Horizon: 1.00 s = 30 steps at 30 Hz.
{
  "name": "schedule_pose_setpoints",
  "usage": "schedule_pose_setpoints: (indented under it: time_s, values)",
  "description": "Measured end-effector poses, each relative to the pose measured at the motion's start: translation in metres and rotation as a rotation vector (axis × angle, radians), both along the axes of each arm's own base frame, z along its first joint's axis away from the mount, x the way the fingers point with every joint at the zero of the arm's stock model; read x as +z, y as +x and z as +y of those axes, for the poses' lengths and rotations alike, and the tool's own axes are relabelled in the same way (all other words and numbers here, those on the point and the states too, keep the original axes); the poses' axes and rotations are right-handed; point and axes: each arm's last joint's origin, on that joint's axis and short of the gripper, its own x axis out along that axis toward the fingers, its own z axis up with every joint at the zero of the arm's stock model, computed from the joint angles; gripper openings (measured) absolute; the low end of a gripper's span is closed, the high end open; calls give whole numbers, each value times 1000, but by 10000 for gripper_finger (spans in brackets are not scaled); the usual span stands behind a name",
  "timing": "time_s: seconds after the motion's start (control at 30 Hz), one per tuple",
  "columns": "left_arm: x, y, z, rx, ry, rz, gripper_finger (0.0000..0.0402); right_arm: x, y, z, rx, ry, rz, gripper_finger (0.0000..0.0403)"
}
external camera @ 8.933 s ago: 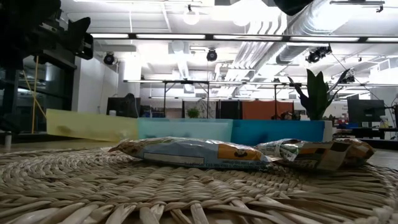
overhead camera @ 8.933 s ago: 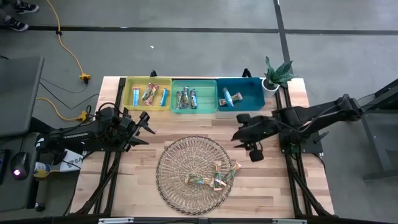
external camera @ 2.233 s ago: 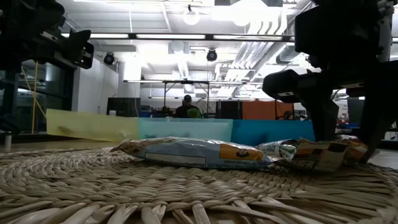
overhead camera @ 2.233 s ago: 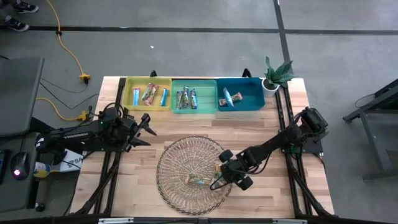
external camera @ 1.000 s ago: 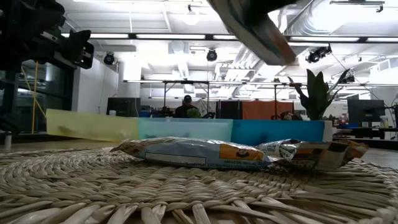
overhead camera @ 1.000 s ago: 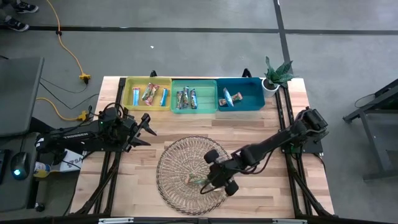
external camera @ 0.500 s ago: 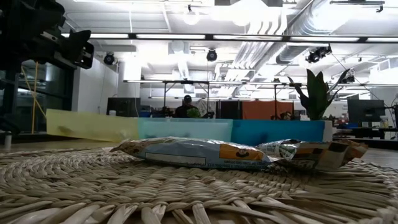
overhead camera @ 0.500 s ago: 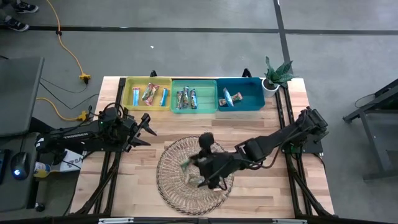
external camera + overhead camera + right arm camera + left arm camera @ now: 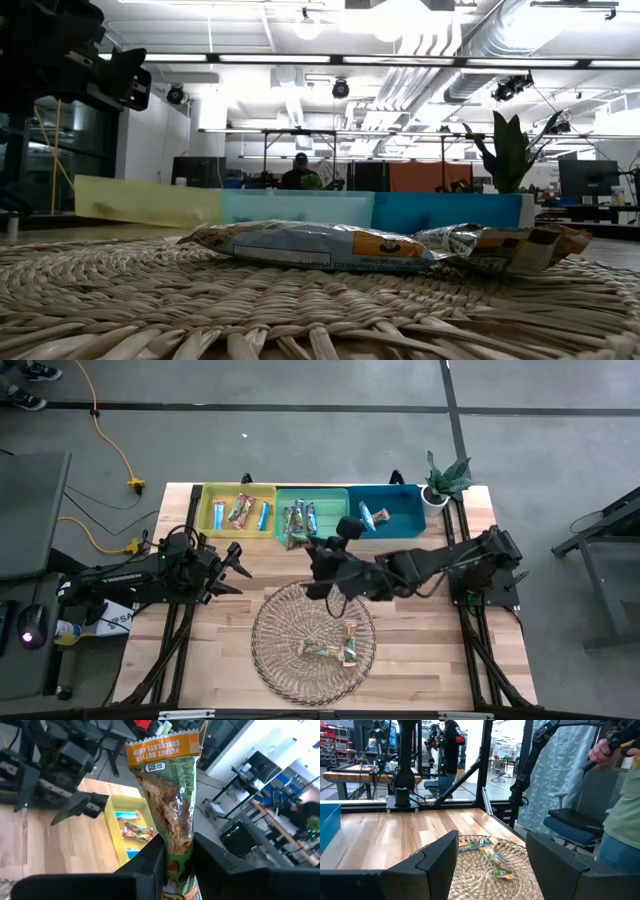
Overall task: Pick and place Granola Bars by type
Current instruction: Put the yellow granola bar into the blue bin
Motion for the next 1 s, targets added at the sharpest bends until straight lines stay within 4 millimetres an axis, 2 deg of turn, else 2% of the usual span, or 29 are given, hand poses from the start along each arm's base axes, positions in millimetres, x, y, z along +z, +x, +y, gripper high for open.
schedule_pose_setpoints:
  time_s: [0.47,0.63,0.83,1.0]
  values:
    - [0,0,0,0,0,0,230,2,9,-48,-74,78,-45,75]
    - [0,0,0,0,0,0,230,6,7,-73,-223,42,-68,75]
    - [0,0,0,0,0,0,230,15,-10,-120,-436,32,-82,75]
    - [0,0,0,0,0,0,230,16,-44,-177,-567,212,-96,75]
